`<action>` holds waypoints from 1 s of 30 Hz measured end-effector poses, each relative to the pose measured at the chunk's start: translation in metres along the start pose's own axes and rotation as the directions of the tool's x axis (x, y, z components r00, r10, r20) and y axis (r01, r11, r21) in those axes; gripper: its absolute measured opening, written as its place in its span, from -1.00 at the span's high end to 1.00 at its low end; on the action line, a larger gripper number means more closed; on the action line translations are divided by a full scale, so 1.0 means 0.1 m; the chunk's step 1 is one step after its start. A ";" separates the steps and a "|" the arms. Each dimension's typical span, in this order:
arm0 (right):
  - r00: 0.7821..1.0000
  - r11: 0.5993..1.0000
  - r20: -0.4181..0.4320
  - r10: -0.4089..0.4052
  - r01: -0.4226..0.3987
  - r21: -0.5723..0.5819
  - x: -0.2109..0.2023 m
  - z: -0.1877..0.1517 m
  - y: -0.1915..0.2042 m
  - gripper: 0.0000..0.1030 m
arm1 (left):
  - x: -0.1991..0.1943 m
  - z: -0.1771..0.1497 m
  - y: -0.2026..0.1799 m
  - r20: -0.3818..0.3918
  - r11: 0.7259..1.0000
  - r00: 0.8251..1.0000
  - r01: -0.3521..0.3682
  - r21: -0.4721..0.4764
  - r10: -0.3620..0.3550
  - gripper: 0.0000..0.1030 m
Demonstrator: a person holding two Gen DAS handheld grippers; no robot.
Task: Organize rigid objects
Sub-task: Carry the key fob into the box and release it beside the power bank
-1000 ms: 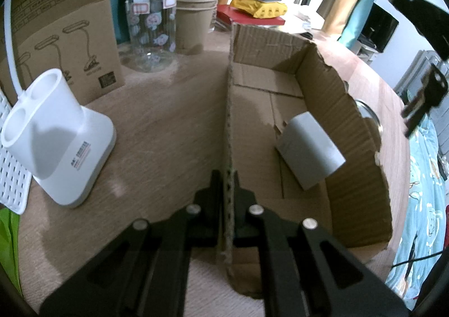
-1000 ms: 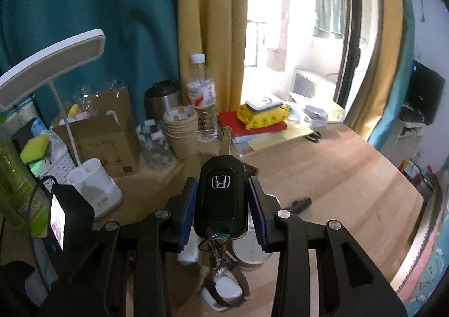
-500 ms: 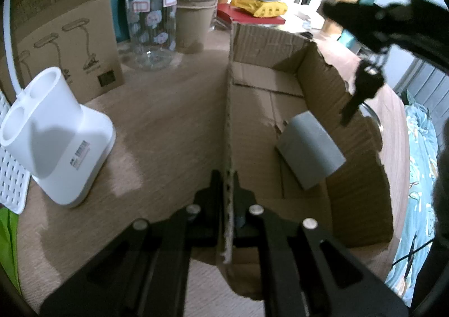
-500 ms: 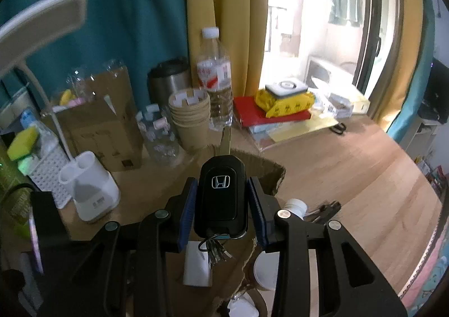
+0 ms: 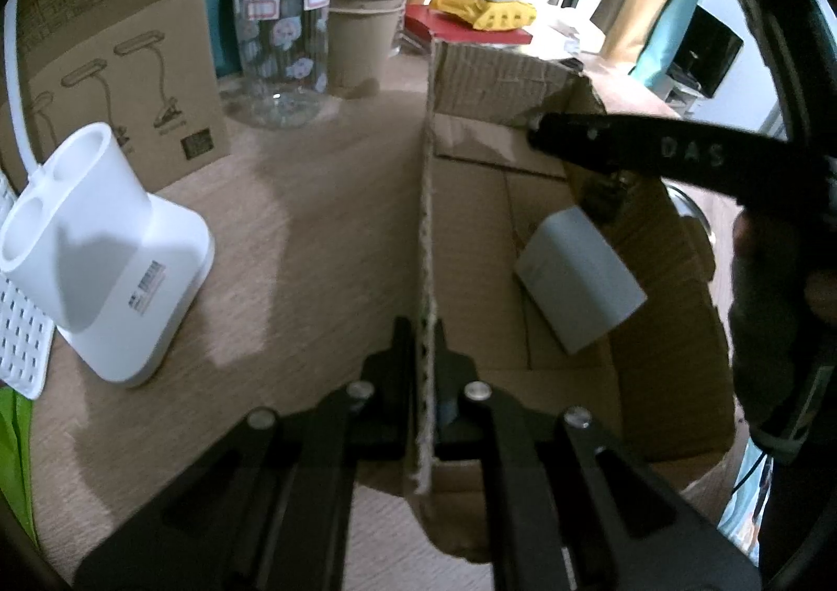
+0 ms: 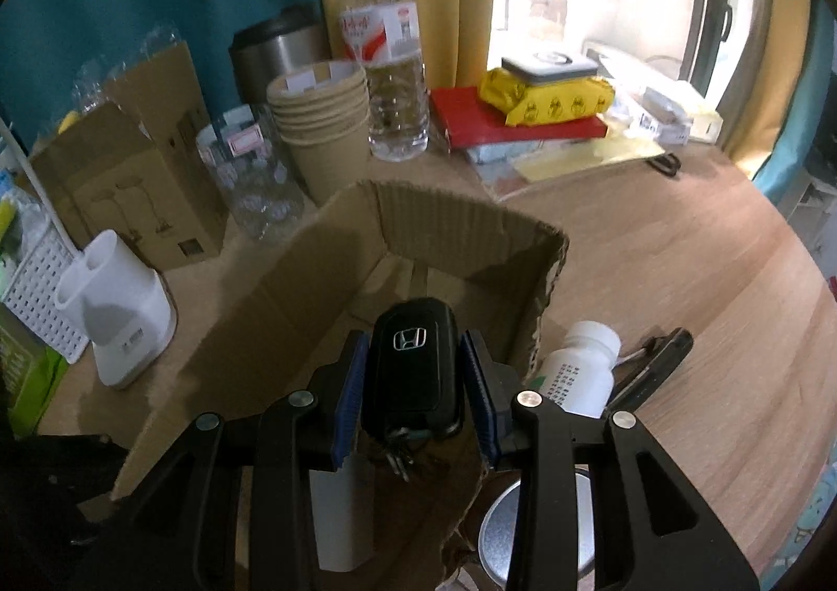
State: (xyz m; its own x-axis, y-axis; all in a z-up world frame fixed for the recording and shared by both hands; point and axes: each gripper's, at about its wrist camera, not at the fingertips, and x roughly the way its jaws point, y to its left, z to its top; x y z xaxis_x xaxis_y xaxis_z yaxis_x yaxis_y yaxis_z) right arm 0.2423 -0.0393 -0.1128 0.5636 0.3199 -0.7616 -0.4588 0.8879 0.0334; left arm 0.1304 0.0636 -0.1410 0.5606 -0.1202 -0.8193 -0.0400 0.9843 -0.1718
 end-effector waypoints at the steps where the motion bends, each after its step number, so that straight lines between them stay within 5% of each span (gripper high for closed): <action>1: 1.000 1.000 -0.006 0.000 0.000 -0.001 0.02 0.00 0.00 0.25 | 0.00 0.00 0.00 0.000 1.000 1.000 0.000 0.000 0.000 0.91; 22: 0.997 0.999 0.071 -0.028 0.027 0.017 -0.50 -0.05 -0.09 0.07 | 0.03 0.05 0.06 0.002 1.000 1.000 -0.008 0.003 0.008 0.91; 30: 0.988 0.996 0.141 -0.056 0.046 0.070 -0.93 -0.14 -0.24 -0.20 | 0.04 0.05 0.06 0.005 1.000 1.000 -0.014 0.005 0.014 0.91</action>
State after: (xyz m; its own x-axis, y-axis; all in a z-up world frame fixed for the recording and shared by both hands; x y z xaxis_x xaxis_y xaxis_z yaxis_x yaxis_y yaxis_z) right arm 0.1913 -0.0953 -0.0522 0.6798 0.3132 -0.6632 -0.3827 0.9229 0.0436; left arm 0.1359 0.0701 -0.1425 0.5638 -0.1060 -0.8191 -0.0435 0.9866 -0.1576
